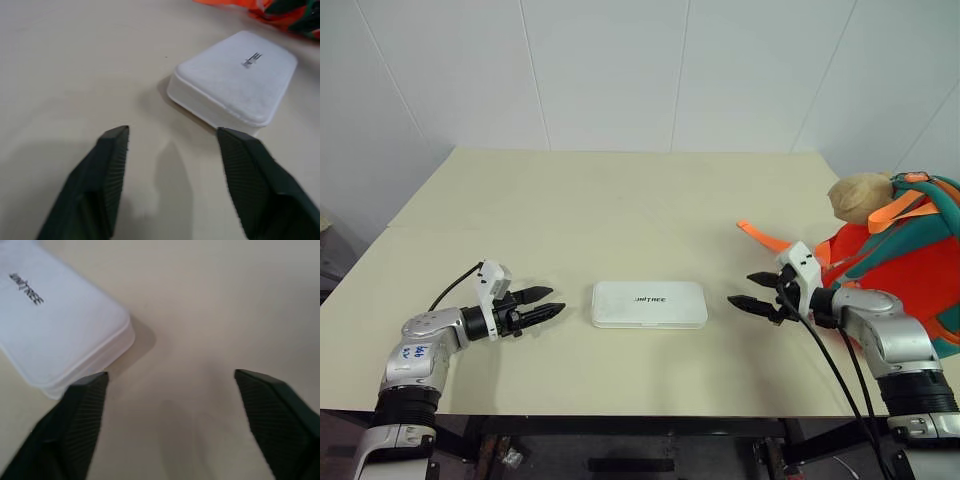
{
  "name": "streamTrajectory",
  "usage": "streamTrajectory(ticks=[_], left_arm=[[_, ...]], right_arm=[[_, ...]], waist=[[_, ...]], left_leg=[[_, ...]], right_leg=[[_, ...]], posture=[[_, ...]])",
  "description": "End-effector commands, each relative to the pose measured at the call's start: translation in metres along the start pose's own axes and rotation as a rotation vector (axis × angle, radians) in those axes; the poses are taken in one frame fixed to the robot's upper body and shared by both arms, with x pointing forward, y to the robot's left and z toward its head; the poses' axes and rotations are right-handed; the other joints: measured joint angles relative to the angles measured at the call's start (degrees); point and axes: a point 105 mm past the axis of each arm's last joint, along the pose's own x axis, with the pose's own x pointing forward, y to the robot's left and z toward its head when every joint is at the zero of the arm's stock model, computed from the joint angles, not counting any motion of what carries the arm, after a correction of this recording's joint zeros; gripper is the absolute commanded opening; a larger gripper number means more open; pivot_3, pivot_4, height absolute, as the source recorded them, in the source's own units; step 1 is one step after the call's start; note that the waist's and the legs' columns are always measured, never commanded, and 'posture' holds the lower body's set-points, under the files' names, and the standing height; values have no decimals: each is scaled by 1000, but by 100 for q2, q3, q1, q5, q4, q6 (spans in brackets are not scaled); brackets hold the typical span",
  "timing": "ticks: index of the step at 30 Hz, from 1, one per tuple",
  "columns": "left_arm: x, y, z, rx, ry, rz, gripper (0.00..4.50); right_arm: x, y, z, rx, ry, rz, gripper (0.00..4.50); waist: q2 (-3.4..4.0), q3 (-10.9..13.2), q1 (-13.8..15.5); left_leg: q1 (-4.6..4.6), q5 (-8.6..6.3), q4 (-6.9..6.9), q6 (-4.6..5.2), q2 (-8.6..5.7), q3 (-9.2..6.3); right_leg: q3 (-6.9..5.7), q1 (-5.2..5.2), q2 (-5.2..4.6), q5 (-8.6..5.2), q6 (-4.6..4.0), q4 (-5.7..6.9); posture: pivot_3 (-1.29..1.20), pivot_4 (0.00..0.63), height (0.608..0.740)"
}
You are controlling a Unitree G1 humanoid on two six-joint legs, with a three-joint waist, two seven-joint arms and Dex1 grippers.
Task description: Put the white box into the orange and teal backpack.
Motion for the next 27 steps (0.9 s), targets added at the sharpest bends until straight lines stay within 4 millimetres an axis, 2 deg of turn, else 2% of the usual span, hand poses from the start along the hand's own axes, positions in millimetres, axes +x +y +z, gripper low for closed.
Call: streamTrajectory(ticks=[1, 2, 5, 10, 16, 27], left_arm=[[-5, -6, 23, -108, -11, -77, 4164], [-3, -7, 24, -149, -11, -85, 4477], [4, -9, 18, -238, 26, -110, 4477], [26, -8, 11, -426, 80, -105, 4477], [46, -10, 1, -554, 154, -96, 4477], [70, -19, -5, -607, 190, -137, 4477]], right_arm=[[-7, 6, 28, 157, -9, 59, 4500], [-5, 7, 30, 210, -3, 65, 4500], [1, 13, 34, 327, 15, 79, 4500], [16, 30, 39, 458, 62, 136, 4500], [25, 41, 35, 452, 114, 167, 4500], [35, 60, 27, 465, 167, 233, 4500]], waist=[[0, 2, -13], [0, 2, -8], [0, 1, 4], [0, 2, 12], [0, 1, 9], [0, 1, 22]], left_leg=[[-1, 0, 1, 0, 0, 0], [-5, 0, 0, 0, 0, 0], [-4, 0, 0, 0, 1, -1], [-6, -1, -1, 1, 0, -1], [-11, -2, 0, 4, 0, -1], [-9, -1, 9, 3, -1, -1]], right_leg=[[0, -2, 0, 0, 0, 2], [0, -7, 0, 0, -1, 5], [0, -8, 0, -2, -4, 8], [0, -9, 0, -2, -4, 6], [0, -11, 1, -3, -2, 7], [0, -12, 0, -4, 0, 19]], posture=[[0, 150, 740], [0, 150, 740], [0, 150, 740], [0, 150, 740], [0, 150, 740], [0, 150, 740]])
